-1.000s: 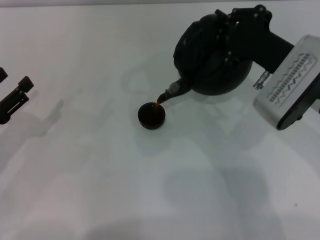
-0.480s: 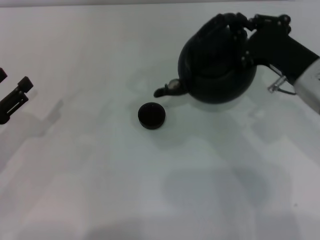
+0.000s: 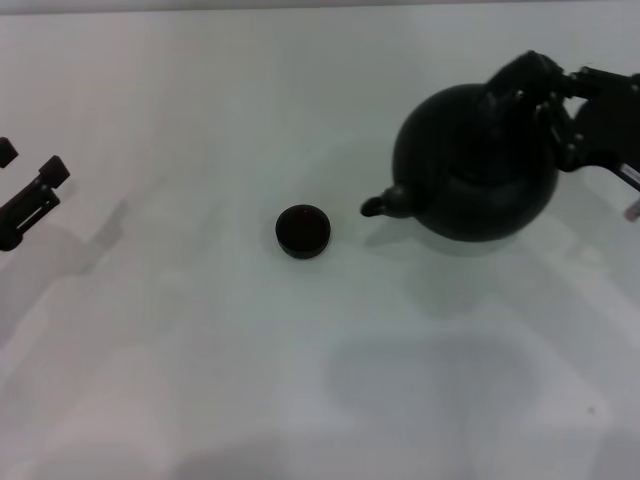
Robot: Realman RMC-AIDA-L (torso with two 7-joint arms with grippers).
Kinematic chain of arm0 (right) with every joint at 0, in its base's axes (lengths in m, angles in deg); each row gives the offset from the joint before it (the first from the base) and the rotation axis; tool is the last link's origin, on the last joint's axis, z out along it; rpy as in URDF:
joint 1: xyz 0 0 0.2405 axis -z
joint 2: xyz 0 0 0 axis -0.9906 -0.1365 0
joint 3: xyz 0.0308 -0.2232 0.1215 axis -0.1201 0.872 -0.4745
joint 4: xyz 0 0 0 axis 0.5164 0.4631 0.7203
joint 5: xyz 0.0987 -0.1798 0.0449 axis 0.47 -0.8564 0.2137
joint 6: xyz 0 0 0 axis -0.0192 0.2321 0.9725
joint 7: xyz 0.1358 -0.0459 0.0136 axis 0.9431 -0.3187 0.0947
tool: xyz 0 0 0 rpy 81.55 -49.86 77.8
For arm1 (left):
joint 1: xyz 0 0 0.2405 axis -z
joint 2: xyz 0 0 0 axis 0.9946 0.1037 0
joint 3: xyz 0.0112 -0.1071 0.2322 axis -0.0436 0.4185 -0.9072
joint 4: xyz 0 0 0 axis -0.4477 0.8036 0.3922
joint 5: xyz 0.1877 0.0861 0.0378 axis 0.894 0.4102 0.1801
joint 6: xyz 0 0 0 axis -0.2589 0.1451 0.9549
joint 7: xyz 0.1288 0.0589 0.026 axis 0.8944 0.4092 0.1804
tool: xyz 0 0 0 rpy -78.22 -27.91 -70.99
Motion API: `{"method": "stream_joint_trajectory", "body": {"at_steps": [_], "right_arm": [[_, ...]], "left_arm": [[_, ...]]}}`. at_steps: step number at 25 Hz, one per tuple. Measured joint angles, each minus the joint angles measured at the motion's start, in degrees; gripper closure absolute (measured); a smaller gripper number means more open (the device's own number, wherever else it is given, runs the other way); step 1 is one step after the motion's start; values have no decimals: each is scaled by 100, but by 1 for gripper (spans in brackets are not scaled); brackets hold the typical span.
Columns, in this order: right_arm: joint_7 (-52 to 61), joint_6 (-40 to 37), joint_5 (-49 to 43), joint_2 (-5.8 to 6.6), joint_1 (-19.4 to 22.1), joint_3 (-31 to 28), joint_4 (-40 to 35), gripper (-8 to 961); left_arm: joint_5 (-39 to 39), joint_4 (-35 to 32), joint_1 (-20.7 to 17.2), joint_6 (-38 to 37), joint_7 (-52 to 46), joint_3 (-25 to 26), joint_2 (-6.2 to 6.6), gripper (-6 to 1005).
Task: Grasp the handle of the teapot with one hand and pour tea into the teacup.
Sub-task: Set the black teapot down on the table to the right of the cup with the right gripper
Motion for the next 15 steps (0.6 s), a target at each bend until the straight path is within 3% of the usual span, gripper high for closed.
{"method": "stream_joint_trajectory", "body": {"at_steps": [6, 8, 9, 11, 15], "right_arm": [[-63, -679, -705, -157, -32, -774, 638, 847], [-89, -774, -1175, -324, -91, -1202, 870, 847], [-89, -774, -1175, -324, -91, -1202, 870, 847], [-109, -780, -1453, -443, -142, -1454, 1008, 847], [-161, -769, -1644, -494, -251, -1567, 1186, 846]], "left_arm": [[21, 0, 0, 1, -10, -27, 4, 224], [81, 0, -1, 1, -18, -20, 5, 224], [112, 0, 4, 1, -21, -14, 5, 224], [157, 0, 32, 1, -23, -2, 6, 224], [205, 0, 103, 1, -23, -2, 6, 224]]}}
